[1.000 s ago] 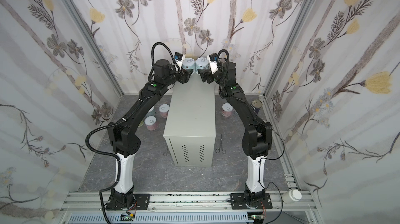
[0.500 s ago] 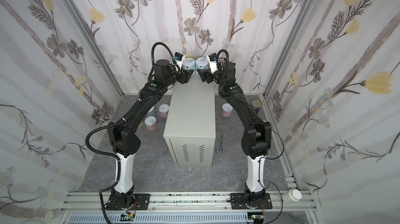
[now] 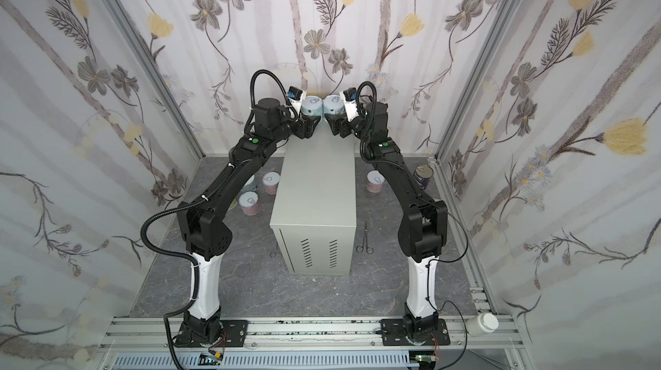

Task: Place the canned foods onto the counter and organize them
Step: 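Open both grippers and withdraw them from the two cans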

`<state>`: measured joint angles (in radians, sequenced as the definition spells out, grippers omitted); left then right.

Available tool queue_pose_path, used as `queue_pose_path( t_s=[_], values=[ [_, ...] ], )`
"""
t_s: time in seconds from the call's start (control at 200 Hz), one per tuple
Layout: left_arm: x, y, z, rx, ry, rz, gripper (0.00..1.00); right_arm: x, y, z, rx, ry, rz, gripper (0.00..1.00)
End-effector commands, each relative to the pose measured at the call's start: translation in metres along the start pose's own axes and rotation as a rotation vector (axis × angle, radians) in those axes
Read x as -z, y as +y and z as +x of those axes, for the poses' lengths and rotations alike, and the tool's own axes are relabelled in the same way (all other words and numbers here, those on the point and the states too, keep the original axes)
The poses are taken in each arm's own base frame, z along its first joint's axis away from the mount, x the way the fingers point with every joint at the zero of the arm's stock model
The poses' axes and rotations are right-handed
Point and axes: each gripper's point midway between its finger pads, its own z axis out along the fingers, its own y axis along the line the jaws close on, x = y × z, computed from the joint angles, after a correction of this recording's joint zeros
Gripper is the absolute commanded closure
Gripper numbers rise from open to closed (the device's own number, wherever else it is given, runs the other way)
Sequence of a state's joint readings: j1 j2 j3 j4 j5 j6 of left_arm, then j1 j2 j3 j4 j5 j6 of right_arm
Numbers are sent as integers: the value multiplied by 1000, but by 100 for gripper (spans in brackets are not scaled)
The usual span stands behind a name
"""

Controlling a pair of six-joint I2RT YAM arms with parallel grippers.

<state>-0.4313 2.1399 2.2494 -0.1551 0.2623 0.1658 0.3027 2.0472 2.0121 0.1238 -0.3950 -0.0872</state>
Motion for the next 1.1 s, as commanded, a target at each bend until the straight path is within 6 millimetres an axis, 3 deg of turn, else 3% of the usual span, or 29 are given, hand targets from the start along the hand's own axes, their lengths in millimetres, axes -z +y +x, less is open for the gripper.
queue_pose_path(
  t_s=[0.0, 0.28, 0.54, 0.664, 0.799, 0.814, 0.844, 0.999, 1.094],
  values=[
    [5, -2, 6, -10, 49, 1, 21, 0, 2, -7, 27, -20, -9, 16],
    [22, 2, -8, -34, 54, -37, 18, 12, 10, -18, 39, -18, -34, 12],
    [54, 3, -30, -37, 30, -66, 16, 47, 21, -39, 50, -36, -31, 5],
    [74, 4, -41, -30, 16, -79, 14, 76, 9, -49, 37, -23, 65, 5],
    [99, 8, -47, -7, 6, -107, 11, 119, -12, -47, -16, 16, 210, 2],
    [102, 8, -48, -4, 5, -111, 10, 131, -13, -57, -16, 4, 227, 2],
    [108, 9, -50, 1, 1, -116, 9, 142, -18, -57, -33, 13, 262, 1],
    [138, 14, -51, 25, -2, -166, 6, 198, -43, -34, -157, 102, 450, 0],
    [156, 17, -49, 38, 1, -198, 4, 228, -50, -8, -239, 179, 557, 0]
  ],
)
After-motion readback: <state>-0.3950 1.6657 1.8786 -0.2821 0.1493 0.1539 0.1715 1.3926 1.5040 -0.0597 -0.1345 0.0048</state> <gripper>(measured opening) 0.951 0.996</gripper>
